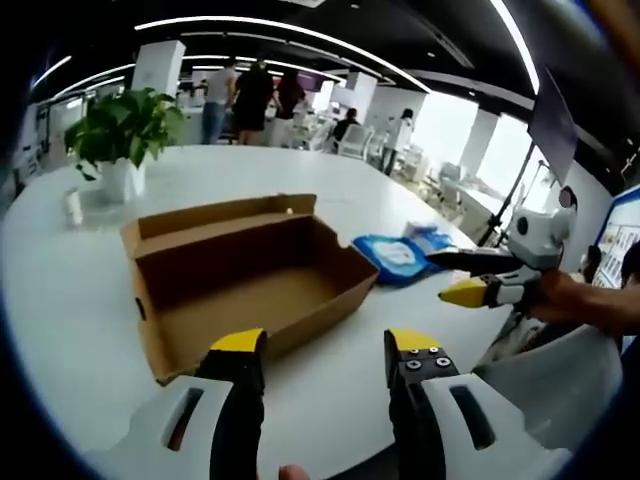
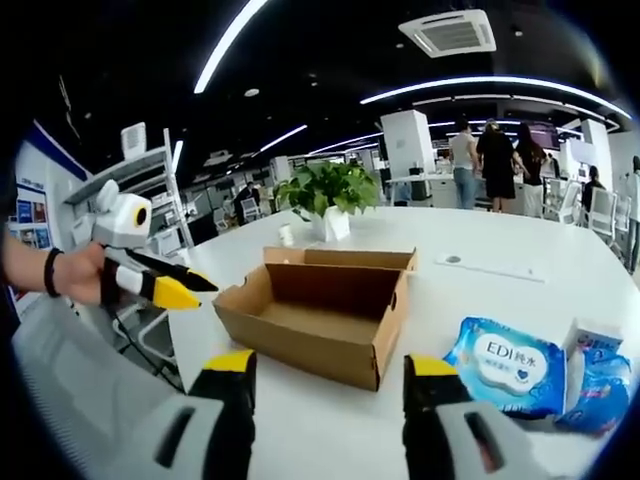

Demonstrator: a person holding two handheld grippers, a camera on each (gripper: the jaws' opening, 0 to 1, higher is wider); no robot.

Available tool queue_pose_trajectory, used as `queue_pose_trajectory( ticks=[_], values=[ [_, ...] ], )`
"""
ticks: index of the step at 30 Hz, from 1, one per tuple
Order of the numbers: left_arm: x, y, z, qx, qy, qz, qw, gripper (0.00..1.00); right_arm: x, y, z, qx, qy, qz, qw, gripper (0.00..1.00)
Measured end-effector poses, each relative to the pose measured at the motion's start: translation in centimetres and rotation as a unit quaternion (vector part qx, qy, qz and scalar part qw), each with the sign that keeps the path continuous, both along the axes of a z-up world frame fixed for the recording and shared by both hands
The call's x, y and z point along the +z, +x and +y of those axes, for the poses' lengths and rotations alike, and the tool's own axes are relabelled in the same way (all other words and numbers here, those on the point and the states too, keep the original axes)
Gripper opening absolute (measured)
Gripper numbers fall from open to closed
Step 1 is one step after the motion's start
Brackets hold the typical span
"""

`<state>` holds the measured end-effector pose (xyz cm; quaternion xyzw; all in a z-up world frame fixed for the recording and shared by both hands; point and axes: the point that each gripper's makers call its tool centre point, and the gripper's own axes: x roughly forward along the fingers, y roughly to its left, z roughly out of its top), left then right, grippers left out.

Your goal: Operate the shoe box by opening the lid, removing the specified soft item, and placing it in the target area until the item is outside and the box remains undamaged.

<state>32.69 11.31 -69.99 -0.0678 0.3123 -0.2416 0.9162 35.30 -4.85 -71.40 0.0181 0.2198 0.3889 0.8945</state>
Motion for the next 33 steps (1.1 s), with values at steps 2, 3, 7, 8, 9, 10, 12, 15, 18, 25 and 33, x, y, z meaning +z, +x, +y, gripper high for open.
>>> queue_pose_trajectory(
  ticks=[2,3,7,8,9,10,12,15,18,25,33],
  values=[
    [0.2,0.1,0.2,-0.002,0.009,-0.001,1.0000,0.48,0.0,0.1,-0.1,-0.001,0.003,0.000,1.0000,0.58],
    [0.3,0.1,0.3,-0.004,0.013,-0.002,0.9999,0.48,0.1,0.1,-0.1,-0.002,0.004,-0.001,1.0000,0.58],
    [0.8,0.2,0.7,-0.016,0.031,-0.005,0.9994,0.48,0.2,0.0,-0.1,0.000,0.001,-0.005,1.0000,0.58],
    [1.0,0.4,0.9,-0.019,0.036,-0.006,0.9992,0.48,0.2,0.0,0.0,-0.001,0.001,-0.004,1.0000,0.58],
    [1.2,0.4,1.1,-0.021,0.039,-0.006,0.9990,0.48,0.3,0.1,0.0,-0.002,0.003,-0.004,1.0000,0.58],
    [1.3,0.5,1.2,-0.024,0.044,-0.008,0.9987,0.48,0.3,0.1,0.0,-0.002,0.004,-0.005,1.0000,0.58],
    [1.5,0.8,1.7,-0.029,0.052,-0.009,0.9982,0.48,0.3,0.1,0.0,-0.002,0.003,-0.005,1.0000,0.58],
    [1.9,1.1,2.4,-0.032,0.061,-0.010,0.9976,0.48,0.3,0.1,0.1,0.000,0.002,-0.006,1.0000,0.58],
    [1.9,1.5,3.3,-0.032,0.069,-0.009,0.9971,0.48,0.4,0.0,0.1,0.000,0.003,-0.006,1.0000,0.58],
    [1.5,1.9,4.3,-0.040,0.088,0.001,0.9954,0.48,0.8,0.1,0.0,-0.003,0.001,-0.013,0.9999,0.58],
    [1.5,3.5,4.5,-0.073,0.126,0.008,0.9894,0.48,1.2,0.0,-0.1,-0.003,0.000,-0.019,0.9998,0.58]
  ],
)
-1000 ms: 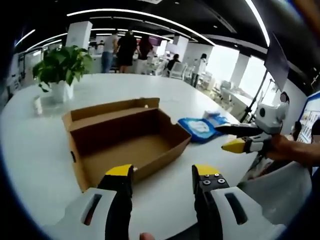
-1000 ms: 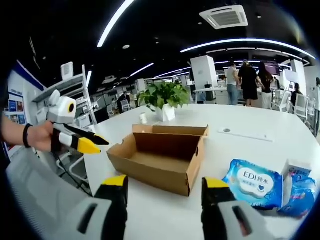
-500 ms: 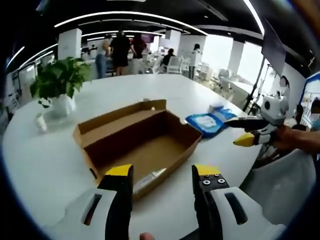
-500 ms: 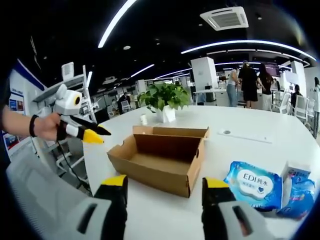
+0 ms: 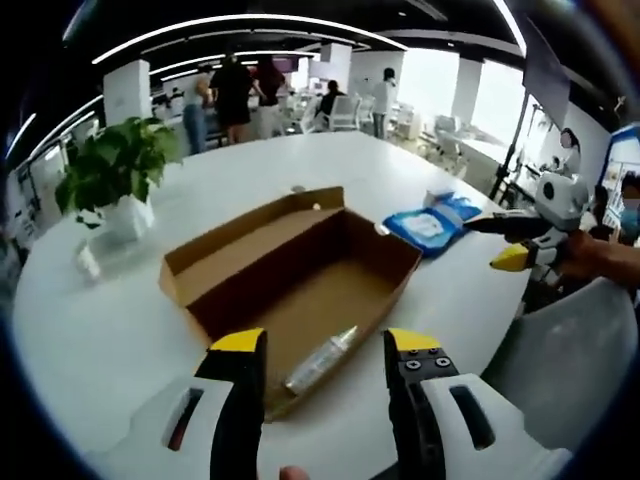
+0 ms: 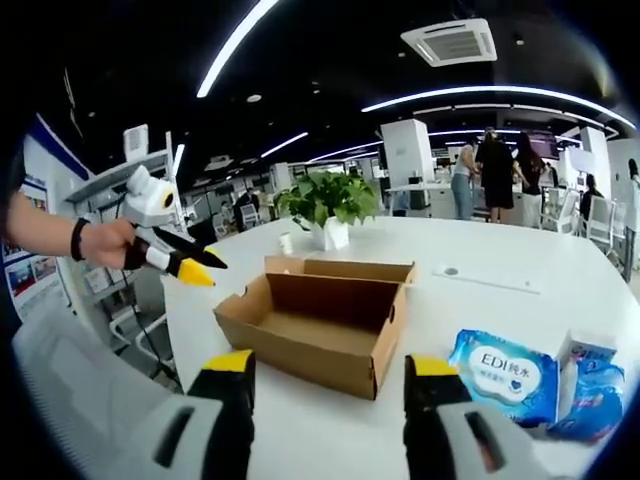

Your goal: Operate the shoe box by opening the lid, removing the specified soft item, and placing it in the target area until the item is outside and the box remains undamaged.

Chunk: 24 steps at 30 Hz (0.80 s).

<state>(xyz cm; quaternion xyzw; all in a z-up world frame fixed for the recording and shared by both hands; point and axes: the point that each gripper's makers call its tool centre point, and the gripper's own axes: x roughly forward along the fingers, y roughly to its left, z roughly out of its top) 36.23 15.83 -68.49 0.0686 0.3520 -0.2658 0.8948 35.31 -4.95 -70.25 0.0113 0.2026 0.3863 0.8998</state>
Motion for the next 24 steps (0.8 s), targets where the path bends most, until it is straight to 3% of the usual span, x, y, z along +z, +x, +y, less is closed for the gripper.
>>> queue_pose_trajectory(
  ticks=[9,14,24],
  values=[
    [-0.7,2.0,0.0,-0.059,0.061,0.014,0.9963,0.48,0.3,-0.1,0.1,0.001,0.003,-0.002,1.0000,0.58],
    [-1.2,2.6,0.0,-0.077,0.074,0.027,0.9939,0.48,0.2,-0.2,0.2,0.004,-0.003,-0.004,1.0000,0.58],
    [-3.0,3.0,0.5,-0.125,0.125,0.049,0.9831,0.49,-0.3,-0.5,0.5,0.010,-0.008,0.002,0.9999,0.58]
  ],
)
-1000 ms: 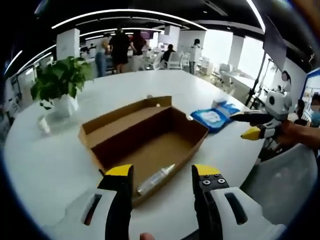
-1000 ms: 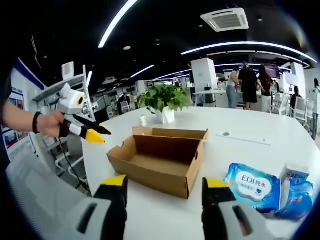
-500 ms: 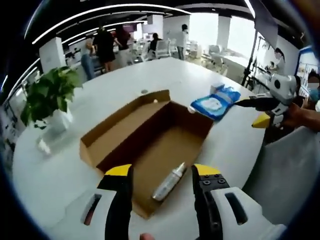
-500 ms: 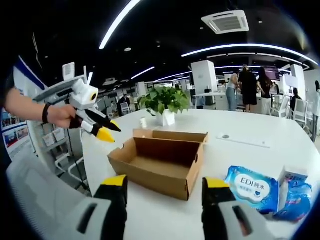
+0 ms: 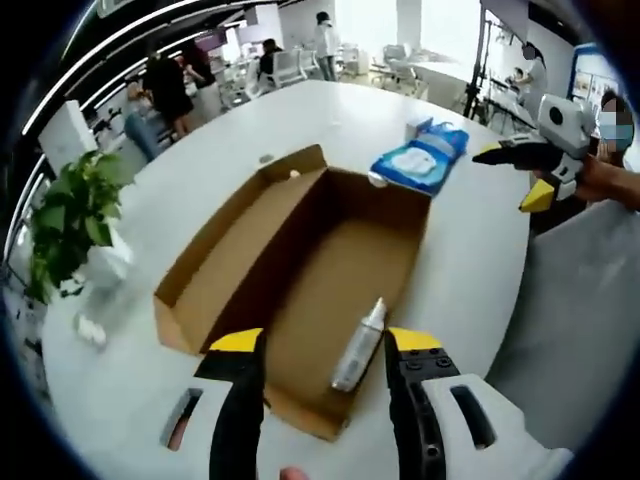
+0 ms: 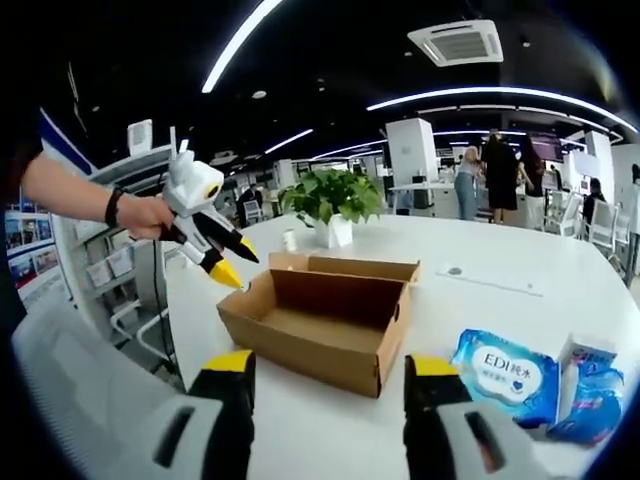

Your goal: Operate the shoe box by opening the lid, removing the specified soft item, and placing it in the target area until the item is outside and the box remains undamaged.

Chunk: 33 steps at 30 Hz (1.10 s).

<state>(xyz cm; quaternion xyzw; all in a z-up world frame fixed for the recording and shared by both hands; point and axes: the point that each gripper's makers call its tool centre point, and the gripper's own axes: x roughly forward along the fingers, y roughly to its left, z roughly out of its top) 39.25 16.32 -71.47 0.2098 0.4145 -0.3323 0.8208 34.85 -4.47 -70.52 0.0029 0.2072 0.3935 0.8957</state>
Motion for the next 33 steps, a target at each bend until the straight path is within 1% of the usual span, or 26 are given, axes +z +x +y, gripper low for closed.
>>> queue_pose_trajectory(
  ticks=[8,12,15,17,20,22,26,28,33],
  values=[
    [-1.5,-0.1,0.7,-0.016,0.016,0.017,0.9996,0.49,-0.4,-0.1,0.2,0.002,-0.004,0.005,1.0000,0.59],
    [-2.0,0.2,0.9,-0.020,0.018,0.025,0.9993,0.48,-0.8,-0.3,0.1,0.008,-0.015,0.005,0.9998,0.59],
    [-2.3,0.5,0.9,-0.028,0.022,0.031,0.9989,0.48,-0.6,-0.1,-0.1,0.004,-0.012,0.004,0.9999,0.59],
    [-2.6,0.5,1.1,-0.036,0.032,0.033,0.9983,0.48,-0.6,0.0,-0.1,0.001,-0.009,0.006,0.9999,0.59],
    [-2.9,0.8,1.2,-0.039,0.035,0.036,0.9980,0.48,-0.9,-0.2,0.0,0.006,-0.013,0.010,0.9998,0.59],
    [-3.4,1.0,1.1,-0.043,0.033,0.046,0.9975,0.49,-1.1,-0.3,0.0,0.007,-0.017,0.011,0.9998,0.59],
    [-4.9,0.8,1.1,-0.071,0.050,0.071,0.9937,0.51,-1.4,-0.4,0.1,0.008,-0.021,0.014,0.9997,0.59],
    [-5.5,0.7,0.7,-0.082,0.048,0.082,0.9921,0.53,-1.5,-0.5,0.1,0.010,-0.024,0.015,0.9996,0.59],
    [-6.6,0.6,0.0,-0.099,0.049,0.095,0.9894,0.55,-1.5,-0.5,-0.1,0.006,-0.024,0.017,0.9996,0.59]
  ],
)
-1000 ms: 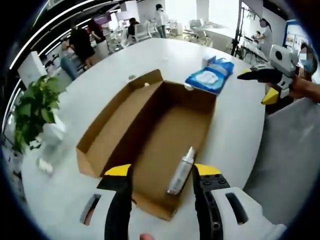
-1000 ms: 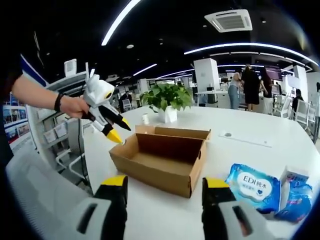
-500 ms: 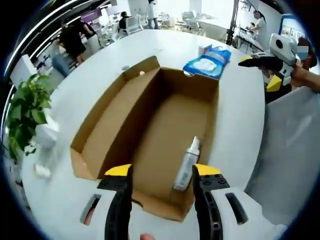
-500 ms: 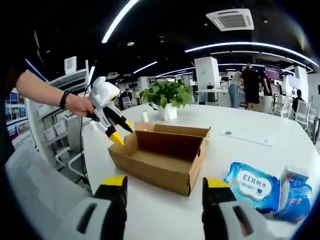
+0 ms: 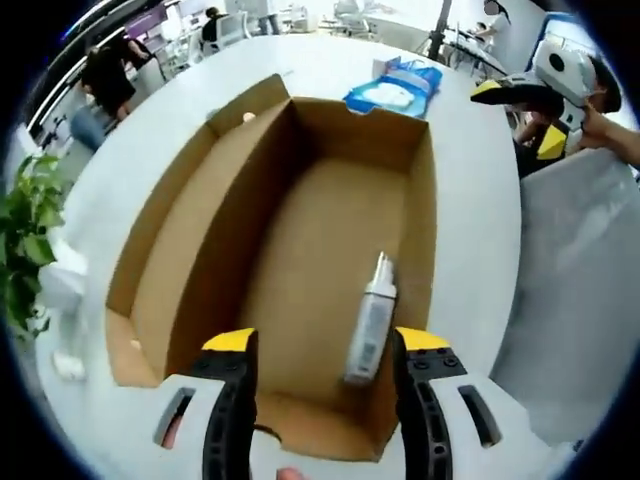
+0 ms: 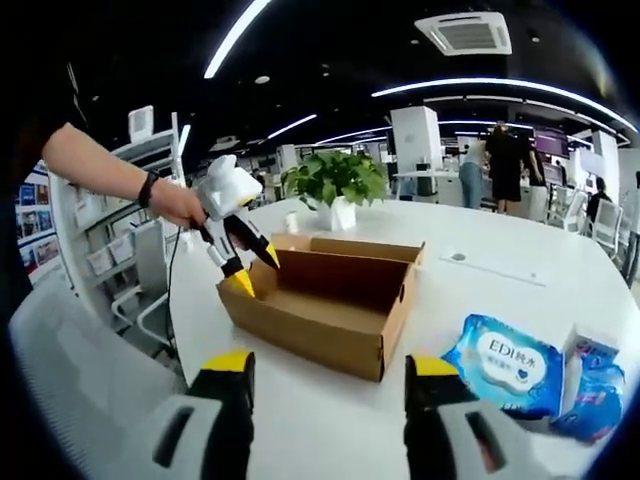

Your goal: Operate the shoe box by opening the lid, removing the specified soft item, and placing it in the target area until the item is outside and the box remains undamaged.

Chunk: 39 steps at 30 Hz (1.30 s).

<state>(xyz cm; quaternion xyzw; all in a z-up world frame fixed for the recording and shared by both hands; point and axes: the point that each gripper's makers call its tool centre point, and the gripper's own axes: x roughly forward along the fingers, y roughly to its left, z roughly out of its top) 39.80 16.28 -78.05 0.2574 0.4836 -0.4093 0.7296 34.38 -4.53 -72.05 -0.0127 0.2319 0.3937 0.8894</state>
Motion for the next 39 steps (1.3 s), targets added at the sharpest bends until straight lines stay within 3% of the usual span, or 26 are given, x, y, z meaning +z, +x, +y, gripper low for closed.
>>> queue_pose_trajectory(
  ticks=[8,19,21,27,32,39],
  values=[
    [-1.6,0.2,-0.6,-0.019,0.006,0.021,0.9996,0.54,-0.2,-0.3,0.3,0.009,-0.007,-0.001,0.9999,0.59],
    [-3.7,-0.8,-0.5,-0.053,0.043,0.048,0.9965,0.55,-0.6,-0.3,0.0,0.007,-0.011,0.003,0.9999,0.58],
    [-4.1,-1.1,-0.3,-0.061,0.053,0.046,0.9956,0.56,-0.4,-0.2,0.0,0.006,-0.011,0.002,0.9999,0.58],
    [-3.8,0.0,0.0,-0.034,0.046,0.036,0.9977,0.59,-0.4,0.0,-0.2,0.001,-0.009,0.002,1.0000,0.58],
    [-3.5,1.0,0.5,-0.016,0.053,0.019,0.9983,0.55,-0.5,-0.1,-0.2,0.002,-0.009,0.003,1.0000,0.58],
    [-3.4,0.1,-0.9,-0.053,0.029,0.024,0.9979,0.56,-0.5,-0.1,-0.2,0.001,-0.008,0.004,1.0000,0.58]
  ],
)
